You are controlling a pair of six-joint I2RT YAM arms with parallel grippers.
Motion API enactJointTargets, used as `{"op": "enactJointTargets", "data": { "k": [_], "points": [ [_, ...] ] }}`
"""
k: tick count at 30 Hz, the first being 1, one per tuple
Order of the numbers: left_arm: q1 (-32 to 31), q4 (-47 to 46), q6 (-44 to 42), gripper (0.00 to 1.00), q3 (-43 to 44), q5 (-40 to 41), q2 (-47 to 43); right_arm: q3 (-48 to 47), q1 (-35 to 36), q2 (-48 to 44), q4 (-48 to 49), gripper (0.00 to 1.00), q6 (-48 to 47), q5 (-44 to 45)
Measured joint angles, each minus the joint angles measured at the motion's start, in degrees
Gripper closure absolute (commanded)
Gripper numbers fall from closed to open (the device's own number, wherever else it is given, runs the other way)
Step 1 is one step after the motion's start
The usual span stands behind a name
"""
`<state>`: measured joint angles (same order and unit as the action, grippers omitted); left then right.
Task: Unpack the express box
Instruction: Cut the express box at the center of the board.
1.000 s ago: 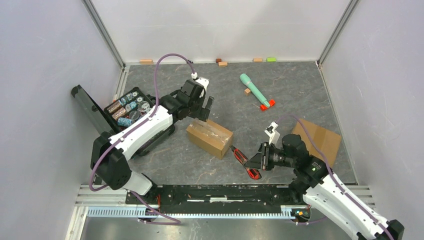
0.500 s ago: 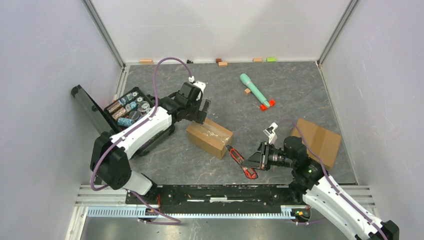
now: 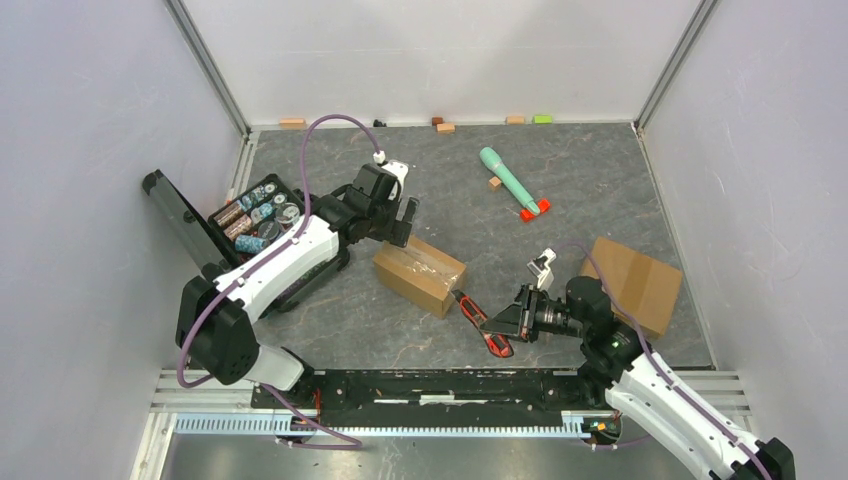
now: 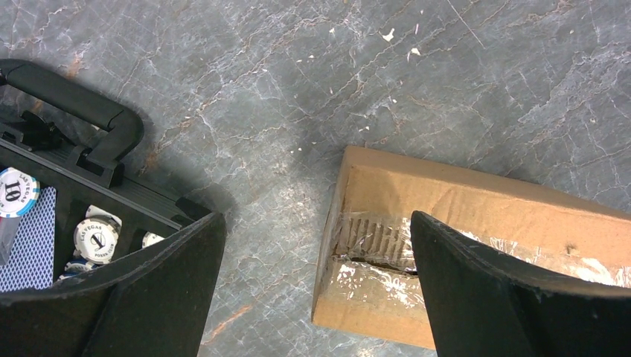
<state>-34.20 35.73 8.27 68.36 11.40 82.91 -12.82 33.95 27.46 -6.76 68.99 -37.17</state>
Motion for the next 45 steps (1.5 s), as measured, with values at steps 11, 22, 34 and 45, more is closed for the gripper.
{"op": "enactJointTargets", "data": {
  "k": [11, 22, 34, 45],
  "points": [
    [0.13, -0.17, 0.00, 0.00, -0.13, -0.39, -0.04, 2.05, -0.48, 0.00, 3.74, 1.00, 2.32, 0.28],
    [0.66, -0.33, 0.00, 0.00, -0.33, -1.05, -0.13, 3.08, -0.85, 0.37, 5.92, 1.00, 3.21, 0.28],
    [1.40, -0.37, 0.00, 0.00, -0.44, -1.11, -0.17, 4.31, -1.07, 0.39, 7.06, 1.00, 3.76, 0.17],
    [6.45, -0.70, 2.12, 0.00, -1.57, 2.14, -1.33, 5.22, -1.07, 0.39, 9.09, 1.00, 4.76, 0.00]
  ]
}}
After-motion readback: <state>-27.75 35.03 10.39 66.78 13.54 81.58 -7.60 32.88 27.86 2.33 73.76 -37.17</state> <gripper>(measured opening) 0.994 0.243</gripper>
